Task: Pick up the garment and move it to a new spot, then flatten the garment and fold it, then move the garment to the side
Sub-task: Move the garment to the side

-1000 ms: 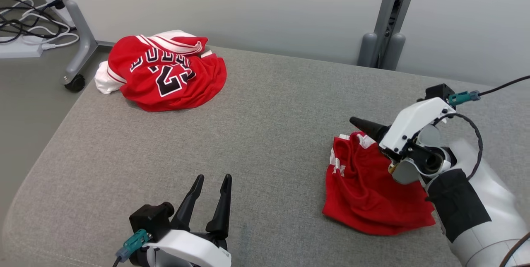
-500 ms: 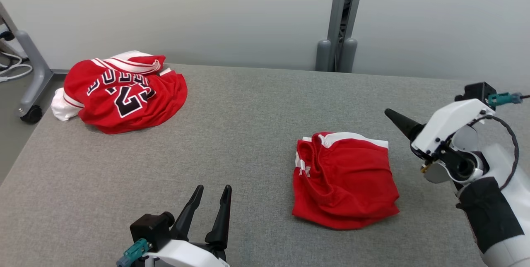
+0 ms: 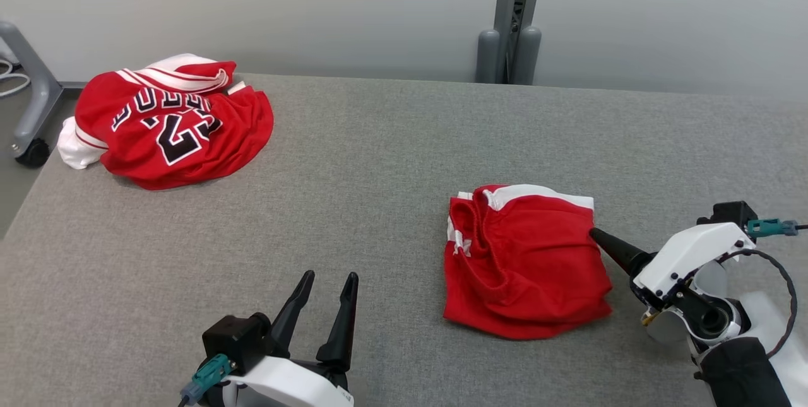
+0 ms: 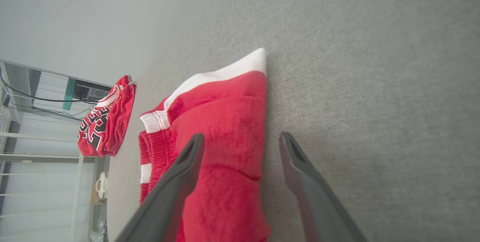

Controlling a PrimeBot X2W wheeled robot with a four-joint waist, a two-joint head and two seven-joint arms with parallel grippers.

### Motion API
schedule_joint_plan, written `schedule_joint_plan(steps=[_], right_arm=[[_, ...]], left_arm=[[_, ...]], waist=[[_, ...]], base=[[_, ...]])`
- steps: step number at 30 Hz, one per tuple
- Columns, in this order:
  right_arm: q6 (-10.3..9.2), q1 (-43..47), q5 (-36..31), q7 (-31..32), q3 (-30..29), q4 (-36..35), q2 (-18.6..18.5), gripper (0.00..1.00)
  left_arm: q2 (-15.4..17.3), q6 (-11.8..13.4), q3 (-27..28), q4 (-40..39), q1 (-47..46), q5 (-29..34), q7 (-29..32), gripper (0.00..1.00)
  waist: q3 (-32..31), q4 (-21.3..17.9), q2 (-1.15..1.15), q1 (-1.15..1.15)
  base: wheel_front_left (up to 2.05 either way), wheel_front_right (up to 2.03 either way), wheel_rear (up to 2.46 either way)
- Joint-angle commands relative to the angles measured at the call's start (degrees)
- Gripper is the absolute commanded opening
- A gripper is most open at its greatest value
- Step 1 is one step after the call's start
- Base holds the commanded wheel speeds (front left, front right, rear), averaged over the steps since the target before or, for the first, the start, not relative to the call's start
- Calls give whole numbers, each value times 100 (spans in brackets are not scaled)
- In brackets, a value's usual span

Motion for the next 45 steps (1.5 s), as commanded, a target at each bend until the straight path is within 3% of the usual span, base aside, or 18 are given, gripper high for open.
schedule_joint_plan(steps=[1,11,12,13,14,17,18,19,29,36,45], right_arm=[[2,92,84,-9,-120,-68,67,100],[3,297,-94,29,-300,-43,265,100],[3,296,-145,6,-303,-33,265,96],[2,289,-214,-50,-296,-33,256,66],[3,283,-288,-75,-280,-41,243,45],[3,271,-461,-134,-233,-70,216,19],[2,272,-531,-169,-204,-93,193,4],[2,278,-595,-183,-174,-116,177,0],[2,287,-1254,-671,214,-437,-78,0],[2,38,-1404,-764,321,-579,-191,0],[2,-474,-1488,-824,514,-663,-139,0]], left_arm=[[53,23,11,-21,-87,45,7,100],[90,67,21,-60,-107,43,11,100],[94,64,22,-61,-106,38,9,100],[96,65,23,-62,-107,34,6,100],[96,68,25,-60,-110,29,2,100],[96,72,37,-53,-115,15,-9,100],[93,66,38,-53,-114,15,-12,100],[86,64,34,-57,-118,16,-19,100],[86,27,-12,-114,-212,103,-53,100],[158,75,-4,-235,-300,150,-23,100],[301,151,8,-428,-572,278,73,100]], waist=[[63,94,0,0],[129,342,0,0],[133,355,0,0],[138,365,0,0],[141,370,0,0],[146,361,0,0],[148,350,0,0],[152,337,0,0],[215,74,0,0],[419,-624,0,0],[751,-1859,0,0]], base=[[0,0,0],[0,0,0],[0,0,0],[0,0,0],[0,0,0],[0,0,0],[0,0,0],[0,0,0],[0,0,0],[0,0,0],[0,0,0]])
